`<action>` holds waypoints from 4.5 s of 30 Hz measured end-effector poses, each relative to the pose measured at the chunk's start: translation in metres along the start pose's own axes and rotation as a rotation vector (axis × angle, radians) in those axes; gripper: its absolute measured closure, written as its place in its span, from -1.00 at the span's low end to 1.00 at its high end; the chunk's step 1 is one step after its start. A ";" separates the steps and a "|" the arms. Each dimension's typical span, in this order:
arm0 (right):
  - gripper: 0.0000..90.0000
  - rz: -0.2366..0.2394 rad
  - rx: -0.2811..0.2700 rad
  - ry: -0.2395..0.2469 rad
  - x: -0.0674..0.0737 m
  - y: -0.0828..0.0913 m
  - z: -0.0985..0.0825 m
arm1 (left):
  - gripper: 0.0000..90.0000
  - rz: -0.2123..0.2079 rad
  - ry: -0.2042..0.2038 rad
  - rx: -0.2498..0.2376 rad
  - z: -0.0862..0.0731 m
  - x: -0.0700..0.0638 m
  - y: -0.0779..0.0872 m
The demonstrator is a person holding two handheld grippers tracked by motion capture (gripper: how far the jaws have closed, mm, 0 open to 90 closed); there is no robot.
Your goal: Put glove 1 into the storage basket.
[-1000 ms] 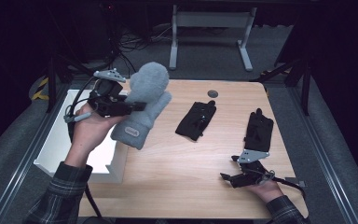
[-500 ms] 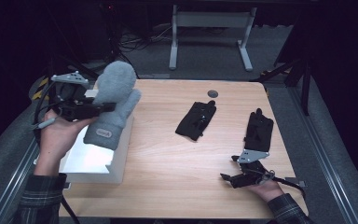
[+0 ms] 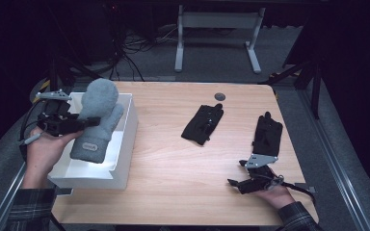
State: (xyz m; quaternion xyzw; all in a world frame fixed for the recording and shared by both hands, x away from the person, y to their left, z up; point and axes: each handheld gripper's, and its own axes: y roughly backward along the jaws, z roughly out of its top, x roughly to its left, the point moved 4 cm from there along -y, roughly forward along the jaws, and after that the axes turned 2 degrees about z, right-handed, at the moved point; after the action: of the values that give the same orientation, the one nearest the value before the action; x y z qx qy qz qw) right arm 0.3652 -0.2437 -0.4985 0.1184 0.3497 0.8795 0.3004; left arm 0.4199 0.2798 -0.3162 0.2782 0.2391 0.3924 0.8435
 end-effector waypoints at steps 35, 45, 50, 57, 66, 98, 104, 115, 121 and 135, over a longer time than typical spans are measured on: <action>-0.70 0.001 -0.001 0.002 0.000 0.000 0.000 | -0.01 0.161 0.146 0.231 -0.071 0.065 -0.102; -0.70 0.001 -0.001 0.003 0.000 0.000 0.000 | -0.49 0.196 0.139 0.116 -0.048 0.056 -0.079; -0.70 0.001 -0.002 0.004 0.000 0.000 0.000 | -0.58 0.182 0.116 0.051 -0.033 0.044 -0.060; -0.70 0.000 -0.001 0.004 0.000 0.000 0.000 | -0.63 0.164 0.052 -0.008 -0.015 0.019 -0.043; -0.70 0.000 -0.001 0.004 0.000 0.000 0.000 | -0.64 0.125 -0.040 -0.073 0.007 -0.023 -0.032; -0.70 0.002 -0.002 0.006 0.000 0.001 -0.001 | -0.64 -0.077 -0.267 -0.094 0.024 -0.168 -0.108; -0.70 0.002 -0.002 0.005 0.000 0.001 -0.001 | -0.64 -0.098 -0.300 -0.065 0.009 -0.182 -0.138; -0.70 0.003 -0.001 0.006 0.000 0.001 -0.001 | -0.58 -0.131 -0.297 -0.028 -0.017 -0.177 -0.191; -0.70 0.003 -0.001 0.007 0.000 0.001 -0.001 | -0.13 -0.111 -0.316 -0.088 -0.016 -0.168 -0.205; -0.70 0.006 -0.002 0.008 -0.001 0.001 -0.001 | 0.96 -0.091 -0.290 -0.024 -0.001 -0.193 -0.243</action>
State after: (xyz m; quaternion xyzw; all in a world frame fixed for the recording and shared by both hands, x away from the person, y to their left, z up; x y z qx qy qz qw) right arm 0.3646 -0.2455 -0.4986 0.1158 0.3498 0.8811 0.2966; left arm 0.4364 -0.0040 -0.4410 0.3106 0.1226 0.3123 0.8893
